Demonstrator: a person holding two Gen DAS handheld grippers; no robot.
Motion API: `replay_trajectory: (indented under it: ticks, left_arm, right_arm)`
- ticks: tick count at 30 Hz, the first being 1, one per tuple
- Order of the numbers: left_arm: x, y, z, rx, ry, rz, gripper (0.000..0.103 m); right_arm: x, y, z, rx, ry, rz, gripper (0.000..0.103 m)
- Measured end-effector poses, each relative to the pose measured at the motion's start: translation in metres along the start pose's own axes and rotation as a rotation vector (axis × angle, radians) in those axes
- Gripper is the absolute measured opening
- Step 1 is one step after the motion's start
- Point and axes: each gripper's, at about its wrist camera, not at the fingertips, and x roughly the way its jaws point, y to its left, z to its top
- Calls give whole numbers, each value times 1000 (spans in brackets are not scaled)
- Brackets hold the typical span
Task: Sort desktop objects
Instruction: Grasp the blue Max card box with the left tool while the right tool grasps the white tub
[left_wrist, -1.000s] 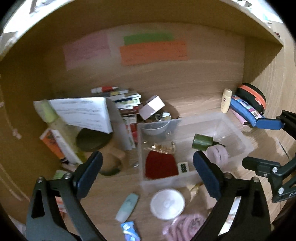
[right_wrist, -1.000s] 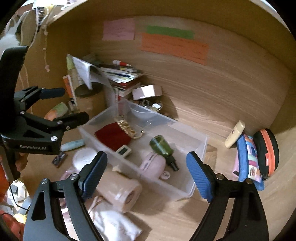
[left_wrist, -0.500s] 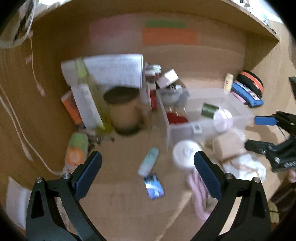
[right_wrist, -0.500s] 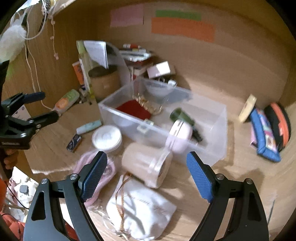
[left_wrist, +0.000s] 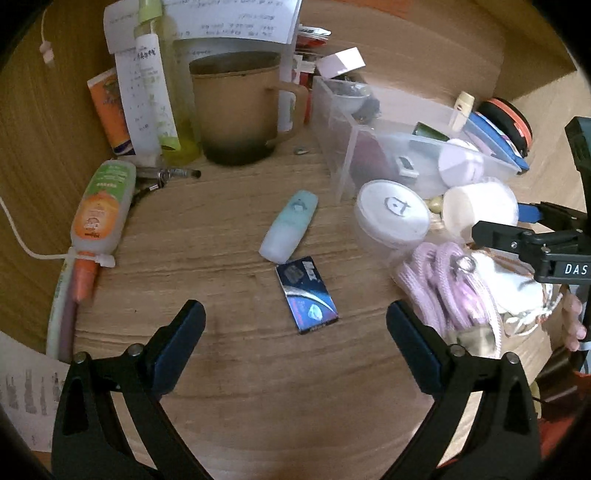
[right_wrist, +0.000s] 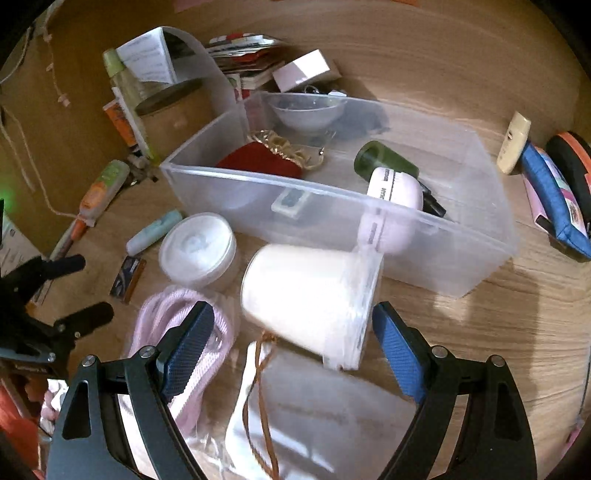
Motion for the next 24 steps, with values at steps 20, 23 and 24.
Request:
replay_trajectory:
  ticks: [20,23,24]
  left_arm:
    - [23,-6,3,-7,11,35,42]
    - [22,-6,3,3,0,42,28]
    - [22,-7,2,9,-4,44,28]
  right_arm:
    - [5,-13,-2,-7,-24,49,70]
    - [-2,-16,-6,-16,-42,69,65]
    - [-7,-16,-6,-23,-57,63,64]
